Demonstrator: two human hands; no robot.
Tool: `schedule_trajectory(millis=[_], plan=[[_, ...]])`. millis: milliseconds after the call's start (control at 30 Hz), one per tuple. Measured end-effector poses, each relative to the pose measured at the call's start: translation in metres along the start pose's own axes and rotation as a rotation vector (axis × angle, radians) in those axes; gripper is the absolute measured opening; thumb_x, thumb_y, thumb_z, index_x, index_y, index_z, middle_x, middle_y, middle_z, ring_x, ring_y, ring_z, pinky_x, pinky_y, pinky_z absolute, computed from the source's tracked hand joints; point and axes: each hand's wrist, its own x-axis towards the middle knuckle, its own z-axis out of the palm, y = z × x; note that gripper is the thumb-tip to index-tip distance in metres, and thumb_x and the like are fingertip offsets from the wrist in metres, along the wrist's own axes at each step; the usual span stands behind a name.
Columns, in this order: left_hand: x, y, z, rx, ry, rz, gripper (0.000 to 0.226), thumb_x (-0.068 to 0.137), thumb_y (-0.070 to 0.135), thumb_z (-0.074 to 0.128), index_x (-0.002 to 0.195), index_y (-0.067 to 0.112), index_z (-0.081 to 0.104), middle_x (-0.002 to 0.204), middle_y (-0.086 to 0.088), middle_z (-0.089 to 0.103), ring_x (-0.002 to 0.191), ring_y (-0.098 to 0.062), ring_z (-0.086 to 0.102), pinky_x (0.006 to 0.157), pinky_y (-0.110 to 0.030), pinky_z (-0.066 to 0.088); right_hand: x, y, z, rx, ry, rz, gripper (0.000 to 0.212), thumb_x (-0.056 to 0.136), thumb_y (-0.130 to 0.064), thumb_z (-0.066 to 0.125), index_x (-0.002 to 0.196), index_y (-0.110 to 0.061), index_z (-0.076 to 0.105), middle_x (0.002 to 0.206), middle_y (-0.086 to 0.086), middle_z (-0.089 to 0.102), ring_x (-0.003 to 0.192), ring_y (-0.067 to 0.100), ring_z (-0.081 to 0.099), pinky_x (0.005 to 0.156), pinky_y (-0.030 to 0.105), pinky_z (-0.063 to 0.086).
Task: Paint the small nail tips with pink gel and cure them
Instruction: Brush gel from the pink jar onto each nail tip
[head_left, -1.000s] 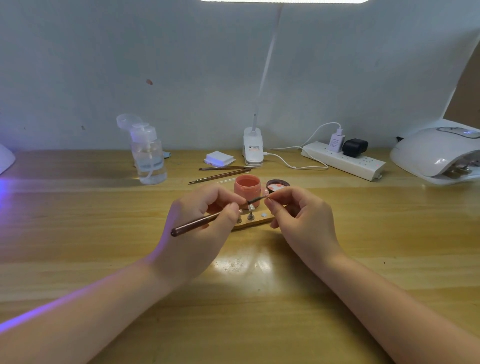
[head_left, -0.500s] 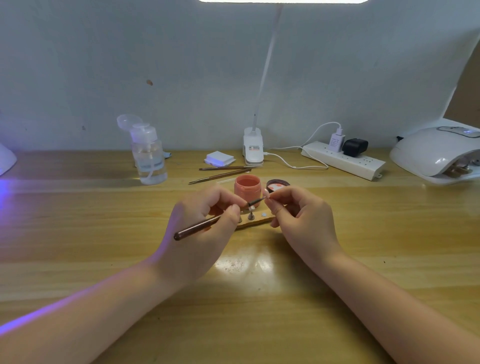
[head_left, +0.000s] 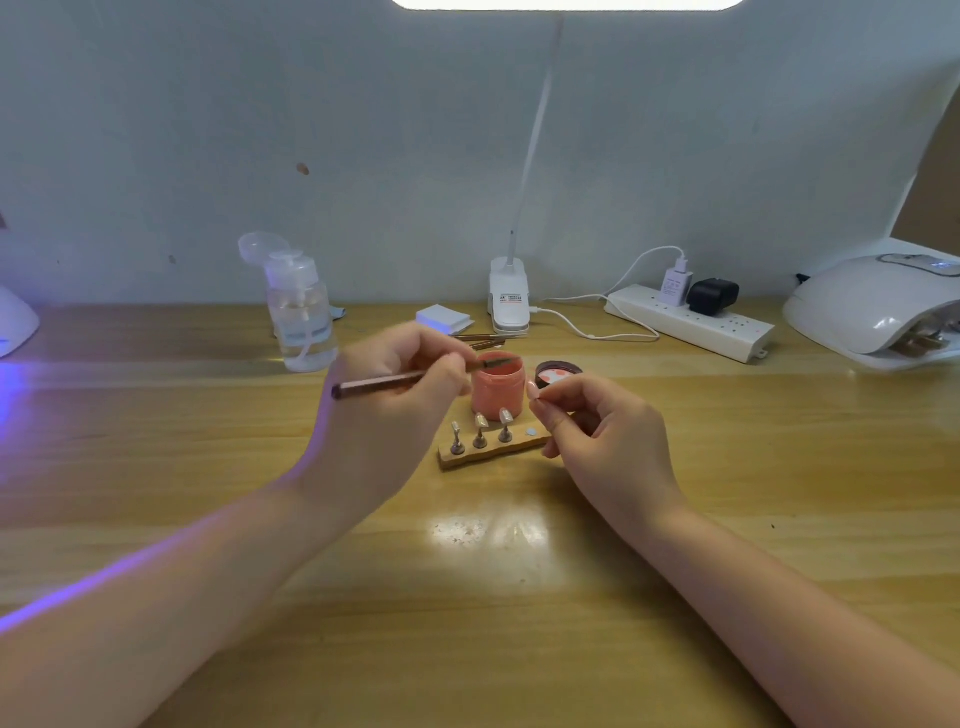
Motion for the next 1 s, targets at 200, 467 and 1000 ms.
schedule_trajectory(millis=[200,467,1000], plan=[[0.063,-0.004,0.006,0.361,-0.070,-0.148,0.018,0.080,0.021,0.060,0.065,0.018,0.070,0.058,0.011,0.068,0.044,0.002,0.050,0.051,-0.022,0.035,0.000,0.001,0.001,0.000,0.008,-0.011,0.004,0.085,-0.008,0.070,0.086,-0.012,0.070,0.072,0.001,0.068,0.054,0.011,0.064,0.062,0.039,0.055],[0.100,-0.010,0.028,0.423,-0.265,-0.400,0.016,0.078,0.018,0.061,0.076,0.008,0.073,0.062,-0.001,0.072,0.075,-0.014,0.069,0.083,-0.036,0.055,0.000,0.000,0.001,0.005,0.008,-0.006,0.003,0.085,-0.009,0.071,0.086,-0.011,0.070,0.071,0.003,0.068,0.054,0.012,0.063,0.062,0.040,0.054],[0.103,-0.004,0.011,0.151,-0.129,-0.686,0.019,0.086,0.014,0.053,0.091,0.007,0.071,0.044,0.009,0.059,0.031,-0.003,0.042,0.035,-0.011,0.027,-0.001,-0.003,0.000,-0.005,-0.007,0.006,0.003,0.085,-0.009,0.070,0.087,-0.011,0.070,0.072,0.002,0.068,0.056,0.012,0.064,0.064,0.040,0.055]])
